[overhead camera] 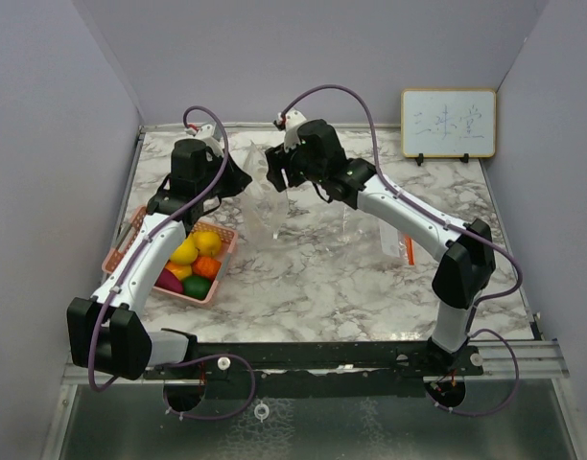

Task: Place the food in the zip-top bag and seal the zipper
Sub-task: Open the zipper of the food storage bag, then move the bin to the center of the board.

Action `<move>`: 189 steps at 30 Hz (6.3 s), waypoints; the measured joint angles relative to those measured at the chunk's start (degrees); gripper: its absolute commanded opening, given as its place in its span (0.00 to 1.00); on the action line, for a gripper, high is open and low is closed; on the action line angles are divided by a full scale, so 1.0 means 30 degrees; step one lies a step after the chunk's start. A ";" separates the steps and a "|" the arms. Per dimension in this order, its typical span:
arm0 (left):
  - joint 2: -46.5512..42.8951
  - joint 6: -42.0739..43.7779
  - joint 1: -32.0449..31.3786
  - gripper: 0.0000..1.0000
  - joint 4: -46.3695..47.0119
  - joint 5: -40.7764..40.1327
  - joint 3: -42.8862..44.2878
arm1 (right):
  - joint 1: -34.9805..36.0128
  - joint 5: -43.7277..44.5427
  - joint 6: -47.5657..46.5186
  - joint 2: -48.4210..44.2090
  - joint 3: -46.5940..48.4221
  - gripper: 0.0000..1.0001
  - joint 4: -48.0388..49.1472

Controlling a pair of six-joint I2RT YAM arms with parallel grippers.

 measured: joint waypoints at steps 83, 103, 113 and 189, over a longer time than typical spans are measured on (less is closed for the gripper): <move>0.1304 0.1355 -0.1282 0.00 -0.5013 -1.0302 0.5042 | -0.0087 0.0794 0.1770 -0.1974 0.1610 0.88 -0.0940; 0.0335 0.5246 0.1632 0.00 -0.6681 -1.6313 0.7628 | 0.0459 -0.4342 0.4692 0.1486 0.0357 0.79 -0.1727; -0.0984 0.5377 0.1749 0.00 -0.6994 -1.7107 0.7133 | 0.2404 -0.5399 0.5676 0.5166 0.2543 0.78 -0.2193; 0.0342 -0.1158 0.1413 0.00 -1.1380 -0.8961 0.4146 | -0.3344 0.0765 0.0474 -0.2718 -0.4809 0.93 -0.0809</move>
